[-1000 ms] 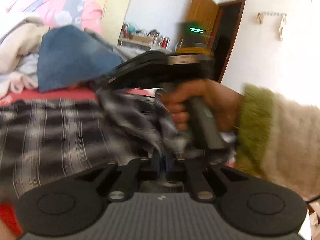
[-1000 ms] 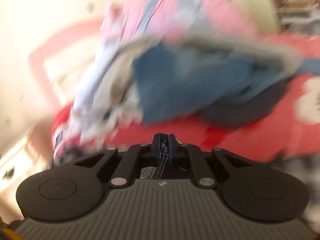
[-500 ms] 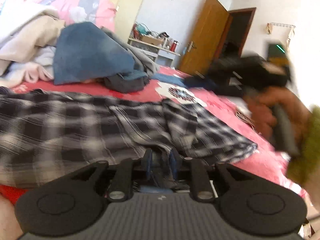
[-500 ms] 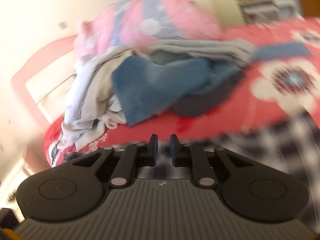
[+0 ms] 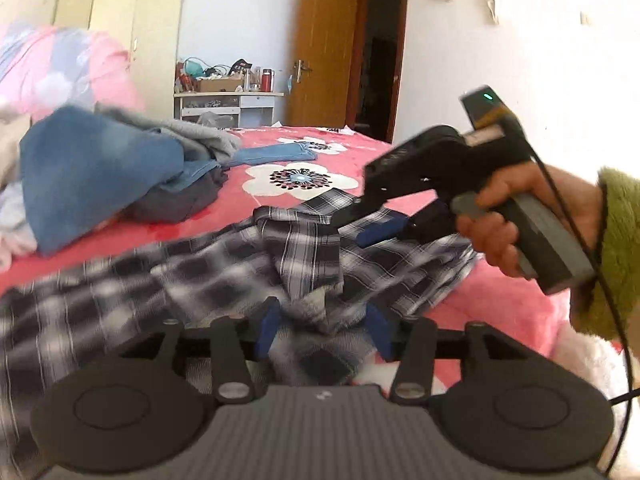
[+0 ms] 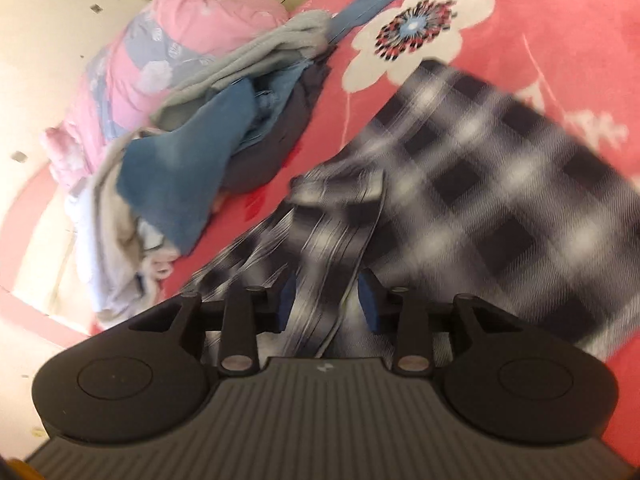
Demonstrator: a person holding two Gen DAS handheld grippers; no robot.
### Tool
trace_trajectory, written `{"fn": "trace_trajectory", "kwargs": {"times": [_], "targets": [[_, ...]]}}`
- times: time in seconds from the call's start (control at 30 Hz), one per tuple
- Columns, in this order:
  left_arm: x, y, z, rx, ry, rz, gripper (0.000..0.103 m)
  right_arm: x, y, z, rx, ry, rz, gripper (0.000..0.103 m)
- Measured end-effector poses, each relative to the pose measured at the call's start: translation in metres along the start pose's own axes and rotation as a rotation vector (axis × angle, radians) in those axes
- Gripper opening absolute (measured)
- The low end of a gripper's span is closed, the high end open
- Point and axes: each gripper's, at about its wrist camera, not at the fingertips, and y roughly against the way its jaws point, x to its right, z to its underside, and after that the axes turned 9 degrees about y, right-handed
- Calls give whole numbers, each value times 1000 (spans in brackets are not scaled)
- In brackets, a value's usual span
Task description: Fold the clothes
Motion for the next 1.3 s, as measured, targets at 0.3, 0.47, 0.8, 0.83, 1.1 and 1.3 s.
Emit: {"fn": "trace_trajectory", "kwargs": {"times": [0.3,0.47,0.8,0.83,1.1,1.3], "targets": [[0,-48,-12,-135,-17,-38,32,18,-37,-24,-38,28,15,39],[-4,-50,-12,-147,60,-33,9,14,-43,-30,-9,95,7,7],[-7,-12,-20,-10,438,166,7,-71,-18,-66,67,415,-129,3],[-7,-10,-18,1,457,174,7,-86,-19,-67,42,480,-140,3],[-18,0,7,21,587,159,7,-165,-64,-24,-210,871,-116,3],[-33,6,16,27,638,160,7,-185,-80,-1,-279,923,-104,3]]}}
